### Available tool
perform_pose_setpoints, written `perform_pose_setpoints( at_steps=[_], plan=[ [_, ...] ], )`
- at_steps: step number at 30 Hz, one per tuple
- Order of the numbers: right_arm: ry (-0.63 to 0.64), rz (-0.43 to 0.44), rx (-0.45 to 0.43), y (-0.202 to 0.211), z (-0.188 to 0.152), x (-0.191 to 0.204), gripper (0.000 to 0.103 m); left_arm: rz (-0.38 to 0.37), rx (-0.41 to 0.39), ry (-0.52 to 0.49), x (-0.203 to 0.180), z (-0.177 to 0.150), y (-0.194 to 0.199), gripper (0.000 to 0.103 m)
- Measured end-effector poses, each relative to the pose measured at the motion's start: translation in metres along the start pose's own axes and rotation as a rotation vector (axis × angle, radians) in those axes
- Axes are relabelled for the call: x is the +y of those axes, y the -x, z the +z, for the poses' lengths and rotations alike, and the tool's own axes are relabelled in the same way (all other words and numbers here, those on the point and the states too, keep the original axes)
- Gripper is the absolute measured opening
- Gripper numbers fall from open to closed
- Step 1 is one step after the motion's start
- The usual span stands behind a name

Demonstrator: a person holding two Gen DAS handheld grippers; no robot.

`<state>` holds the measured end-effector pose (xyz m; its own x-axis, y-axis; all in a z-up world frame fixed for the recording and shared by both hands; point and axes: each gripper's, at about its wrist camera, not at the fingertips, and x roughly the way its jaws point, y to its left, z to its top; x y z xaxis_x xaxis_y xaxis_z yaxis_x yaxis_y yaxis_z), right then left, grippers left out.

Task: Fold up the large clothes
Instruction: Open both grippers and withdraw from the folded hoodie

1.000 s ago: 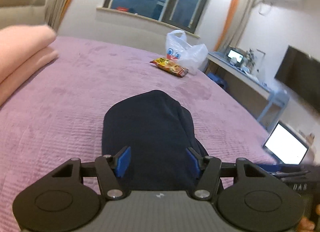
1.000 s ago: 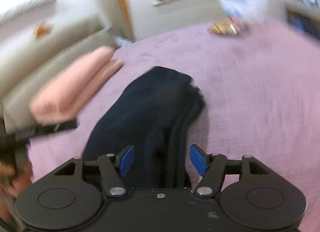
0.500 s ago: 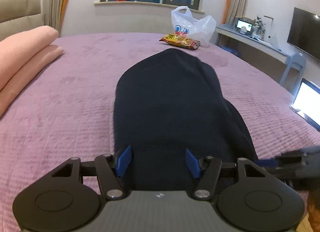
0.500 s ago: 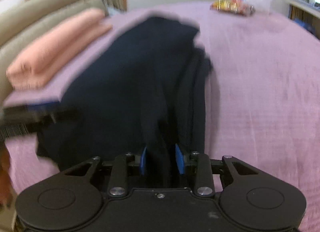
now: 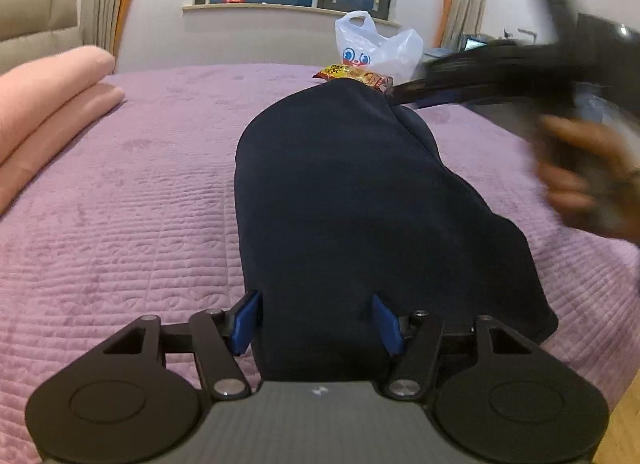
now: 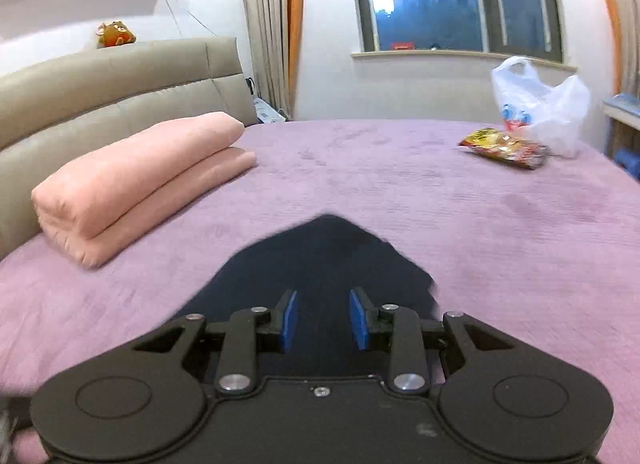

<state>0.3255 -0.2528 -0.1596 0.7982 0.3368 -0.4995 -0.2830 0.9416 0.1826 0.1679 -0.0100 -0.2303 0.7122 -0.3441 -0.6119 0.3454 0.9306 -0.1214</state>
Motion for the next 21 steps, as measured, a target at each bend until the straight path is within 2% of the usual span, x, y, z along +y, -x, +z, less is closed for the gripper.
perform_pose_setpoints(
  at_steps=[2,4,6,8,10,13,14,16,18,21],
  plan=[
    [-0.007,-0.016,0.089,-0.049,0.005,-0.010,0.036,-0.004,0.001,0.022,0.002,-0.001,-0.003,0.066],
    [-0.009,-0.072,0.186,-0.086,-0.001,-0.021,0.033,-0.008,-0.005,0.036,0.004,-0.002,-0.004,0.067],
    [0.016,-0.149,0.217,-0.100,-0.013,-0.029,0.030,-0.013,-0.009,0.052,0.004,-0.003,-0.005,0.068],
    [-0.004,-0.154,0.197,-0.094,-0.018,-0.034,0.030,-0.004,-0.013,0.045,0.003,-0.005,-0.006,0.068],
    [-0.059,-0.161,0.169,-0.075,-0.018,-0.038,0.030,0.005,-0.017,0.032,0.001,-0.005,-0.003,0.065],
    [-0.077,-0.152,0.083,-0.018,-0.015,-0.032,0.038,0.012,-0.050,0.020,-0.002,0.000,0.017,0.055],
    [-0.066,-0.159,0.067,0.001,-0.015,-0.028,0.048,0.013,-0.069,0.022,-0.004,0.002,0.029,0.055],
    [-0.051,-0.164,0.049,0.044,-0.019,-0.019,0.059,-0.003,-0.101,0.027,-0.006,0.007,0.050,0.055],
    [-0.049,-0.128,0.056,0.082,-0.026,-0.010,0.071,-0.006,-0.123,0.024,-0.011,0.013,0.070,0.058],
    [-0.027,-0.140,0.075,0.140,-0.041,0.010,0.075,0.006,-0.147,-0.012,-0.025,0.021,0.103,0.059]
  ],
)
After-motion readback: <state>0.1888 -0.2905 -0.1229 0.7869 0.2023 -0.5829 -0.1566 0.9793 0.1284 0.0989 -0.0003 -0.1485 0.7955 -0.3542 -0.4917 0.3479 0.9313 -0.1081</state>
